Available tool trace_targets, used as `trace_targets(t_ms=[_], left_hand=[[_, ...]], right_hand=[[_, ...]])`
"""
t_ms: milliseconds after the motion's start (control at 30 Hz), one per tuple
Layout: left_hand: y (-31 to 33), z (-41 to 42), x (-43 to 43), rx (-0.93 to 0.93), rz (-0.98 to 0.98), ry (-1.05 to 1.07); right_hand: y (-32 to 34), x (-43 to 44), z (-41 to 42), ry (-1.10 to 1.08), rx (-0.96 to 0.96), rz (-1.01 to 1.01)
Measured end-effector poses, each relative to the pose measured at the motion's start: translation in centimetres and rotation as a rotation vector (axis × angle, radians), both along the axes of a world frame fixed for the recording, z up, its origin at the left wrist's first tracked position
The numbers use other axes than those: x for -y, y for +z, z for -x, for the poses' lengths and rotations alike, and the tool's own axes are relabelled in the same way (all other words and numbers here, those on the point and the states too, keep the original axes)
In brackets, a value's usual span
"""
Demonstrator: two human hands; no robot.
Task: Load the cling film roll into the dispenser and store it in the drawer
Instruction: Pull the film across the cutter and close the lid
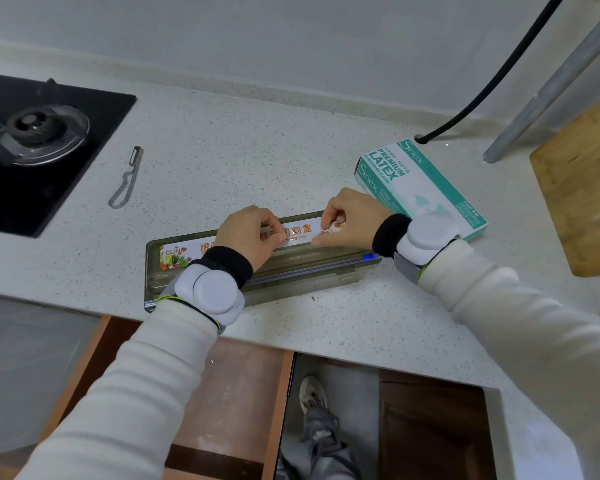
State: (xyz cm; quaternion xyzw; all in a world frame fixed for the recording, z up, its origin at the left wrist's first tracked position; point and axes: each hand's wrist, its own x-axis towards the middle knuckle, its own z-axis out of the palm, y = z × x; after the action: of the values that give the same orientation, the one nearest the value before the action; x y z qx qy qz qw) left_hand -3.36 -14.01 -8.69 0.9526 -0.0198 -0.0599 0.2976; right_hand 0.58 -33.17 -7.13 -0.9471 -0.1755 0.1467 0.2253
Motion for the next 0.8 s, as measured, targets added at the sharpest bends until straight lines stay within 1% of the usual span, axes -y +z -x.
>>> trace_targets(t_ms=[67, 133, 200, 333, 500, 567, 700, 800], left_hand=[[0.0, 0.0, 0.0, 0.000, -0.004, 0.001], [0.1, 0.0, 0.0, 0.001, 0.001, 0.003], [0.1, 0.1, 0.0, 0.005, 0.005, 0.006], [0.2, 0.1, 0.2, 0.005, 0.003, 0.011], [0.2, 0.1, 0.1, -0.004, -0.001, 0.016], [0.3, 0.1, 0.1, -0.004, 0.005, 0.017], [0.3, 0.2, 0.2, 0.000, 0.006, 0.015], [0.3, 0.2, 0.1, 0.003, 0.002, 0.014]], right_hand=[[-0.4, -0.3, 0.1, 0.032, 0.022, 0.050], [-0.5, -0.3, 0.0, 0.039, 0.049, 0.057], [-0.1, -0.1, -0.2, 0.041, 0.047, 0.029], [0.6, 0.8, -0.5, 0.016, -0.052, -0.055], [0.3, 1.1, -0.8, -0.070, -0.089, -0.130], [0.2, 1.0, -0.6, -0.074, -0.100, -0.137], [-0.6, 0.7, 0.0, -0.006, -0.001, -0.021], [-0.7, 0.7, 0.2, 0.003, 0.039, -0.014]])
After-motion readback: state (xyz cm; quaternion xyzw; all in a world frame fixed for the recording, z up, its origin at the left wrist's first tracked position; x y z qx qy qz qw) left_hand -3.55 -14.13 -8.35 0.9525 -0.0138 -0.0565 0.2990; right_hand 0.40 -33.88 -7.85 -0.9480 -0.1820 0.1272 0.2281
